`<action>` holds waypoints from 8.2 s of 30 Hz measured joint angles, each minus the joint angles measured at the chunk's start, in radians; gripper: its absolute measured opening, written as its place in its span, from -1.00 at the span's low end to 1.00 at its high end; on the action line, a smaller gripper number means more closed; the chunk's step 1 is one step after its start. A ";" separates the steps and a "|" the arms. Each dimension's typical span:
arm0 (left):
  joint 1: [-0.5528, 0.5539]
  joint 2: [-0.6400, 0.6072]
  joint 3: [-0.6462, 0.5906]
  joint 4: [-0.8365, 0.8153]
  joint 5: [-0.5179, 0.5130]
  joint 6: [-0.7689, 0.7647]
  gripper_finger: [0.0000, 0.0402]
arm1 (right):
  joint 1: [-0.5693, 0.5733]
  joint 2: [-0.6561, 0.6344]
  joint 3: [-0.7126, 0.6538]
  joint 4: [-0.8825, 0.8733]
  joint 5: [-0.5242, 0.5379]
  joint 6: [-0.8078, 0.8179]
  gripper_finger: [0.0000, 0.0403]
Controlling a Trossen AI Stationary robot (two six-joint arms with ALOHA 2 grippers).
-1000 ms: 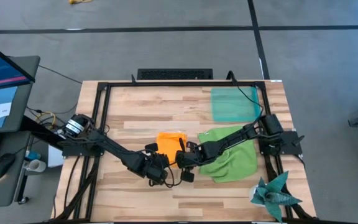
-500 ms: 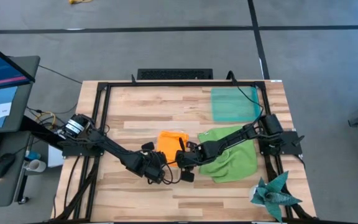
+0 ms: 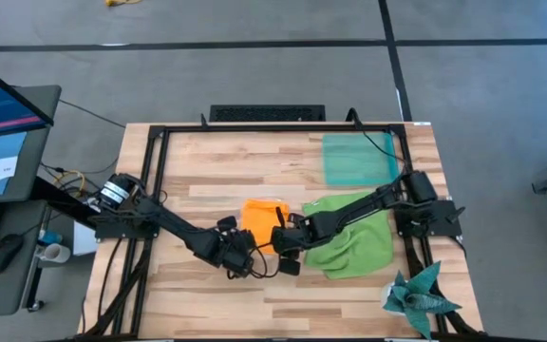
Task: Roll microfiber towels into tight, uniform cylinder then place into a basket
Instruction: Roll the orange towel
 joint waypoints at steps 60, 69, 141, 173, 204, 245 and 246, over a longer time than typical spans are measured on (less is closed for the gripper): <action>0.014 0.000 0.000 -0.006 0.041 0.070 -0.55 | 0.058 0.055 -0.005 0.183 0.281 -0.160 -0.41; 0.014 0.000 0.000 -0.004 0.042 0.070 -0.55 | 0.034 0.058 -0.005 0.109 0.280 -0.078 -0.41; -0.174 0.002 0.000 0.006 -0.244 0.239 -0.15 | 0.029 0.058 -0.005 0.074 0.242 -0.069 -0.41; -0.081 -0.004 -0.159 0.274 -0.120 0.299 -0.51 | 0.029 0.058 -0.005 0.072 0.199 -0.069 -0.41; 0.053 -0.141 -0.151 0.223 0.374 0.019 -0.97 | 0.082 0.053 0.059 -0.003 0.133 -0.184 -0.41; 0.065 -0.146 -0.148 0.203 0.354 -0.054 -0.98 | 0.217 -0.207 -0.301 0.443 0.328 -0.374 -0.41; 0.065 -0.146 -0.148 0.202 0.354 -0.054 -0.98 | 0.208 -0.195 -0.303 0.458 0.328 -0.387 -0.41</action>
